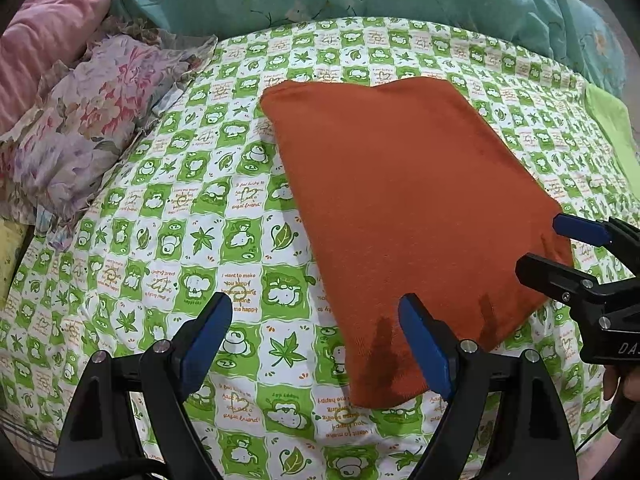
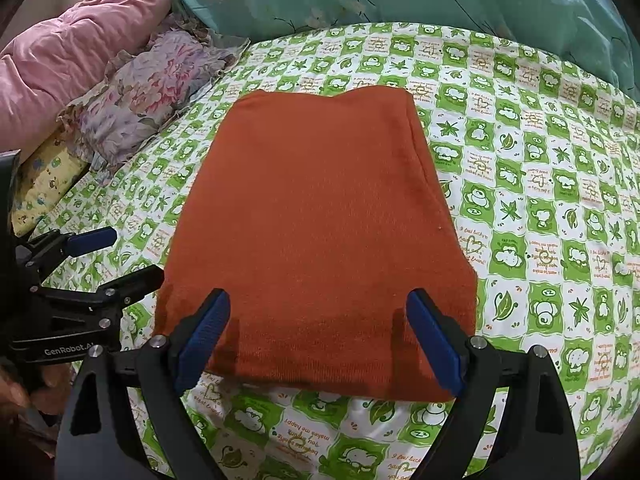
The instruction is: Fold small clothes
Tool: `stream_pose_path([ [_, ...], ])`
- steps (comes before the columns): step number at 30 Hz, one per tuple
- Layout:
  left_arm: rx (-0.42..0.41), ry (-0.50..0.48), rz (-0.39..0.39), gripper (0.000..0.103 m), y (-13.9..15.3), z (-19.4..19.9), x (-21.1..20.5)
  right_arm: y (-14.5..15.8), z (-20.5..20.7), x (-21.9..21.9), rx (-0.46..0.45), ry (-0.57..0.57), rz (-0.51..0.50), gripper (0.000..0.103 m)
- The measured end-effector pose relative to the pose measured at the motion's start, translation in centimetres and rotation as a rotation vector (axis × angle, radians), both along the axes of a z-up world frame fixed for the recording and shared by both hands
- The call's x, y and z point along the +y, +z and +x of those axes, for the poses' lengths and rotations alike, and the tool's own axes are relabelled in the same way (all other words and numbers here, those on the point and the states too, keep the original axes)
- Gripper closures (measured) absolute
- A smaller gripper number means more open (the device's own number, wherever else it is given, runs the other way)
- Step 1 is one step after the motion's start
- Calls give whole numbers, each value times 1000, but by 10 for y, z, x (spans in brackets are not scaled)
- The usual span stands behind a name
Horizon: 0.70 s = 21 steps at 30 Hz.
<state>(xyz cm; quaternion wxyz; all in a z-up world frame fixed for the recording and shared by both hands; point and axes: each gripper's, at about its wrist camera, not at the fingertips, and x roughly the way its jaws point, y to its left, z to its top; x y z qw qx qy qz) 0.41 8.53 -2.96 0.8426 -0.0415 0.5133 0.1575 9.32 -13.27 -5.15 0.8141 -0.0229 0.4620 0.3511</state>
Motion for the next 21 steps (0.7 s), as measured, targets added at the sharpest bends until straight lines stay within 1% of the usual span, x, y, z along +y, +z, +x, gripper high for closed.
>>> stream_pose_path([
  [21,4,-9,-9,17,-1,1,0,0,-1,2,3,-2,0,13],
])
